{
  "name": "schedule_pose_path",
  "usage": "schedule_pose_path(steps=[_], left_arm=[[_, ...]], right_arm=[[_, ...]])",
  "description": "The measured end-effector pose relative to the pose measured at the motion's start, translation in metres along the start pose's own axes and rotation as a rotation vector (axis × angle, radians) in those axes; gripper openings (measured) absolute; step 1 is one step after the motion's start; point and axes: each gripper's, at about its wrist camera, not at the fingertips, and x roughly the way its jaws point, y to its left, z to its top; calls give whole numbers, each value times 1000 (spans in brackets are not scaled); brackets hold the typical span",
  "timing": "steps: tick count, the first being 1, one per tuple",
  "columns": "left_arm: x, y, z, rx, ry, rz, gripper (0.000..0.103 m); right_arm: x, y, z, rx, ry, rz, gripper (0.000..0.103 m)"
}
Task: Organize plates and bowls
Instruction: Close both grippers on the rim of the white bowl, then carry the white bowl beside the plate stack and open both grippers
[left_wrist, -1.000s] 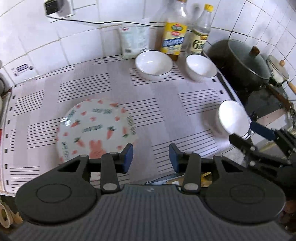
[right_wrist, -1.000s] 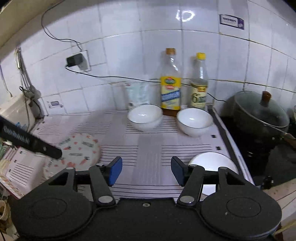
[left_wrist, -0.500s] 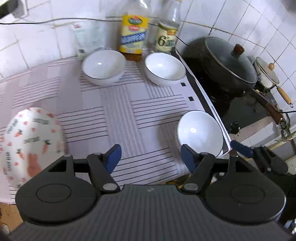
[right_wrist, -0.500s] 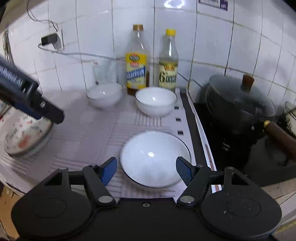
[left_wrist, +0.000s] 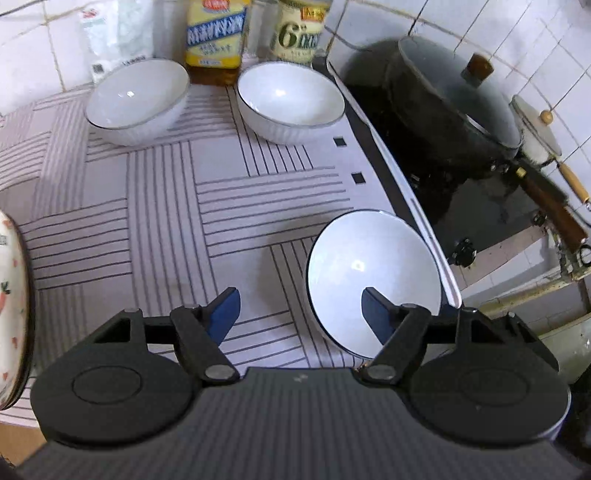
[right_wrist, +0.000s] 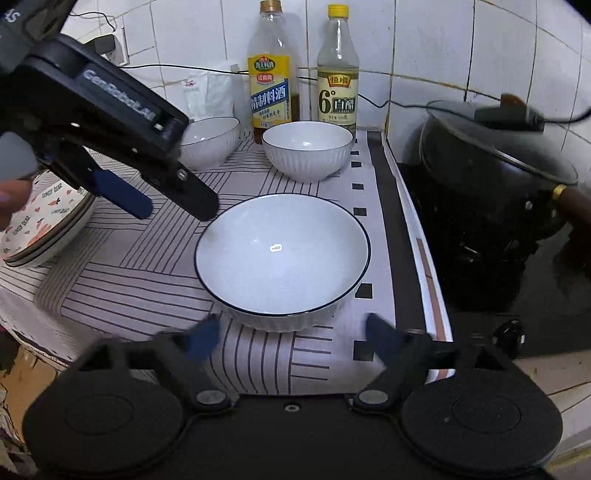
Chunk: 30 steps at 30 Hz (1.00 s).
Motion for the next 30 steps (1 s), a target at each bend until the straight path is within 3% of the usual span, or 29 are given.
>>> schedule_pose_path(steps=[7, 15, 20, 30], left_arm=[[31, -7, 2, 19, 54, 6, 69], [50, -12, 2, 25, 83, 0, 34], [51, -12, -1, 26, 91, -35, 30], [39, -1, -7, 4, 74, -9, 25]], right_arm=[[31, -1, -3, 4, -4, 36, 94], [46, 3, -6, -17, -62, 66, 96], [46, 3, -7, -9, -71, 69, 96], [44, 8, -1, -7, -80, 89, 95]])
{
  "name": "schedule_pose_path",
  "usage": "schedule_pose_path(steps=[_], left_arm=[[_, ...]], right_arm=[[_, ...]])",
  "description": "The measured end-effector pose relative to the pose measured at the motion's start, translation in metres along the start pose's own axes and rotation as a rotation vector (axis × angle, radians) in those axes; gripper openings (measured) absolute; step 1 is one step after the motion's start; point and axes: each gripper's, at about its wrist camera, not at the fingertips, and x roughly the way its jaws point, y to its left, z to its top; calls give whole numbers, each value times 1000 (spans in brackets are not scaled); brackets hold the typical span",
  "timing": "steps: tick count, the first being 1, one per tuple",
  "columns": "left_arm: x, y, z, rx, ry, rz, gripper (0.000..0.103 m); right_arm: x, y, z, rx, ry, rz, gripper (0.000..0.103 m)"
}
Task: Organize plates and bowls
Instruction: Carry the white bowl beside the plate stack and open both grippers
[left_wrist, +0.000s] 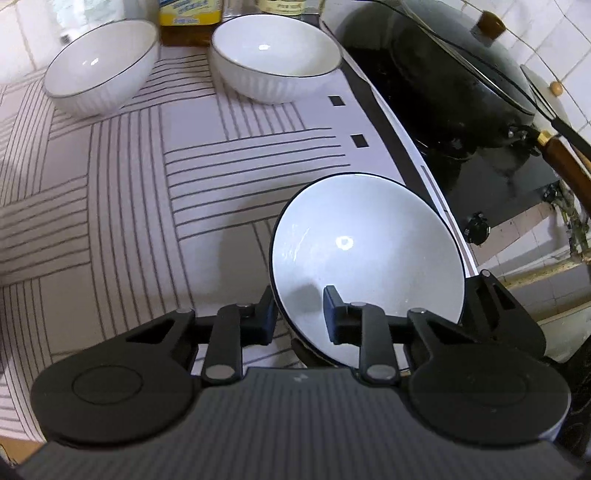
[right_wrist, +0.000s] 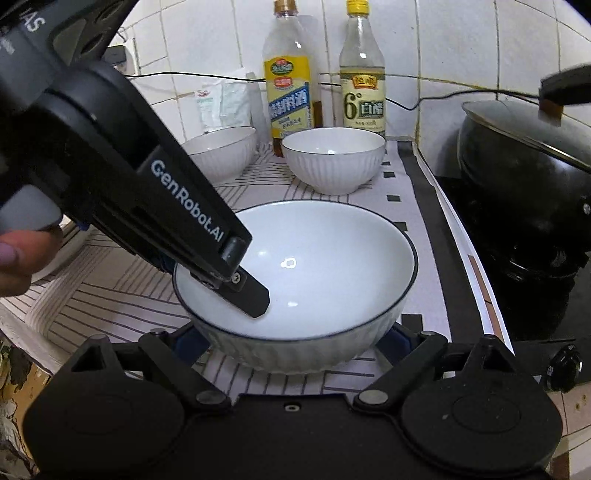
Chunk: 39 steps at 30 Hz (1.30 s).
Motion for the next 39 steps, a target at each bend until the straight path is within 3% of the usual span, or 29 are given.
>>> schedule_pose_path(steps=[4, 12, 25, 39], left_arm=[[-10, 15, -5, -46, -6, 2, 25], [-38, 46, -15, -87, -54, 121, 25], [-51, 104, -23, -205, -82, 226, 25], [-33, 122, -22, -234, -90, 251, 25]], right_arm=[[-2, 9, 4, -27, 1, 23, 95], [7, 44, 23, -102, -22, 96, 94], [49, 96, 44, -216, -38, 241, 94], [86, 120, 45, -225, 18, 171, 94]])
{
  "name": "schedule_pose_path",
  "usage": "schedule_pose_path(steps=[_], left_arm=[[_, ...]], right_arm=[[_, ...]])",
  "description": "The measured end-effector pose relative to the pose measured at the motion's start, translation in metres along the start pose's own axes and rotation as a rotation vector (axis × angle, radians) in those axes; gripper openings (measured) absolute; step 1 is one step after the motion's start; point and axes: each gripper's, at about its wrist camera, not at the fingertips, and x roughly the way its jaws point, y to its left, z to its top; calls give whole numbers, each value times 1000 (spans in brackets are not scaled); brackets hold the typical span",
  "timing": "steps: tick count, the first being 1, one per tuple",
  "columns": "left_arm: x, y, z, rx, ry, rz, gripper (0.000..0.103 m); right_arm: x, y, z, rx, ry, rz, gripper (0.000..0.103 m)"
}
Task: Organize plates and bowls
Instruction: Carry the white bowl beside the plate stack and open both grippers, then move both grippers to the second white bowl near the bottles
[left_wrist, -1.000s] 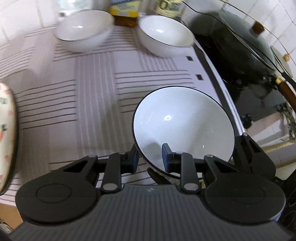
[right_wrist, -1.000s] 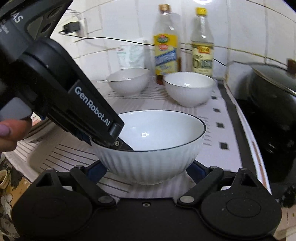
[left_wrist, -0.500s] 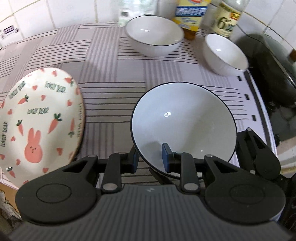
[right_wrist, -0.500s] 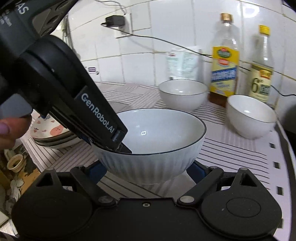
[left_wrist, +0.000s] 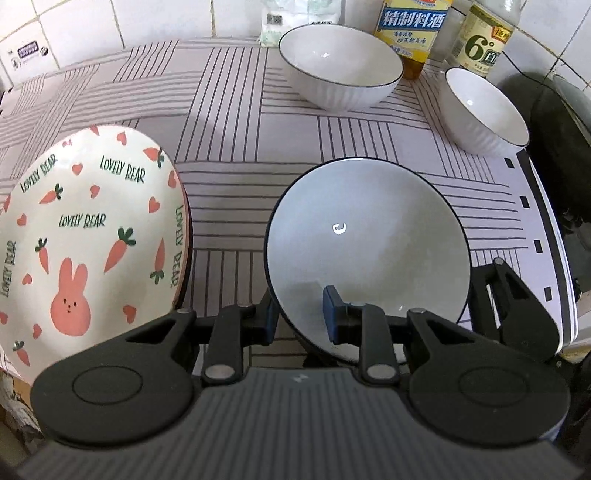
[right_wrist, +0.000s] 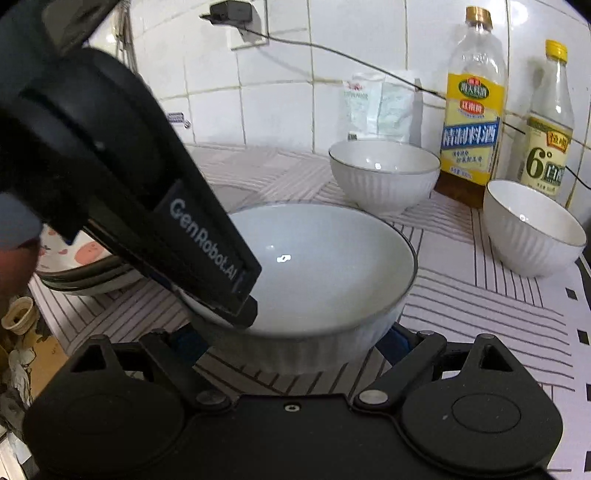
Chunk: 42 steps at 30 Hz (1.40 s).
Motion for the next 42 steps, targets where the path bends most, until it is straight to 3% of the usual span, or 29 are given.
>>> schedule_pose_path(steps=[4, 11, 15, 26, 36, 42], left_arm=[[-3, 5, 0, -29, 15, -8, 25], [-27, 16, 7, -66, 5, -13, 29], [-43, 13, 6, -25, -58, 38, 29], [-82, 9, 5, -32, -104, 16, 29], [-108, 4, 28, 15, -150, 15, 31], [-110, 15, 56, 14, -173, -14, 36]], right_arm=[[-1, 7, 0, -19, 43, -54, 95], [-37, 2, 1, 34, 70, -47, 95], [-64, -2, 5, 60, 45, -27, 95], [-118, -10, 40, 116, -53, 33, 93], [-131, -21, 73, 125, -122, -15, 89], [-116, -37, 97, 177, -132, -2, 84]])
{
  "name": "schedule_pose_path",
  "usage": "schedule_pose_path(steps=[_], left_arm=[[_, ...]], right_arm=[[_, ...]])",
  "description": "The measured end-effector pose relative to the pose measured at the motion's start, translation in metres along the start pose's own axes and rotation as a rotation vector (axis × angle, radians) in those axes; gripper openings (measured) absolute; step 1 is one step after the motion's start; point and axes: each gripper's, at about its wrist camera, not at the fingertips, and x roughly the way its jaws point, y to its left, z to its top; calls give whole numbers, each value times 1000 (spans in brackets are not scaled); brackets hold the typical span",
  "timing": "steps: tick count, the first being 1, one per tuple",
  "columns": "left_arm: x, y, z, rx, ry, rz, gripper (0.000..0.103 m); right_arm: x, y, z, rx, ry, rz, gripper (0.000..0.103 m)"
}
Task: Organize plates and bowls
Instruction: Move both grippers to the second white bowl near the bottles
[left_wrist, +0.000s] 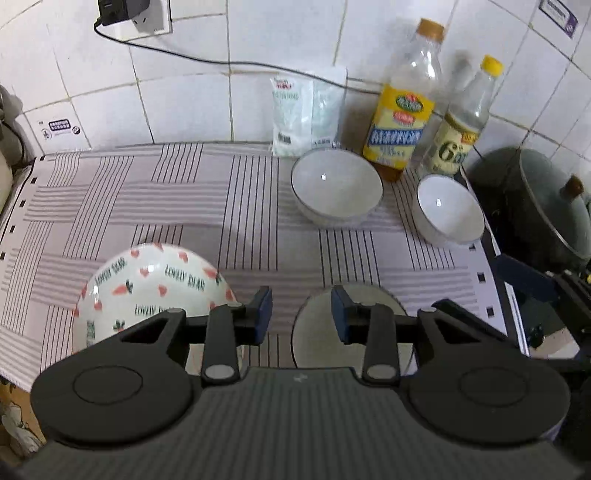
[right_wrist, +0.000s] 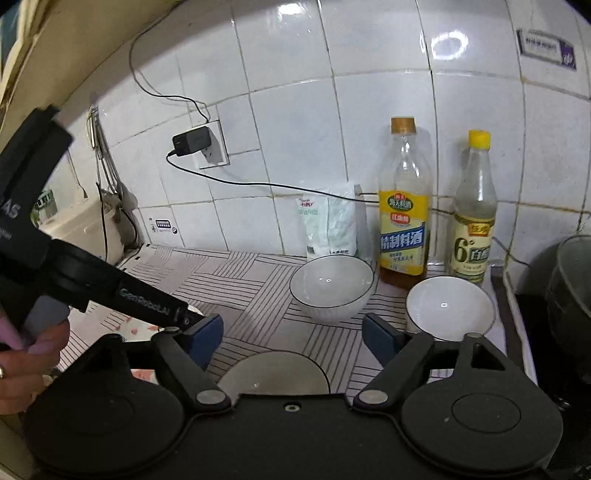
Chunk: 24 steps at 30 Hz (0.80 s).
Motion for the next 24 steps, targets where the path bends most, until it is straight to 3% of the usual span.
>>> schedule_pose_path(steps=[5, 11, 15, 24], left_arm=[[16, 13, 24, -1, -23, -30, 41], [45, 23, 50, 23, -50, -65, 45], [86, 23, 62, 86, -8, -75, 45], [146, 32, 82, 111, 65, -117, 46]], right_arm=[[28, -14, 14, 59, 17, -13, 83], [74, -41, 25, 186, 78, 43, 79], [114, -60, 25, 286, 161, 83, 79], [163, -83, 14, 374, 224, -13, 78]])
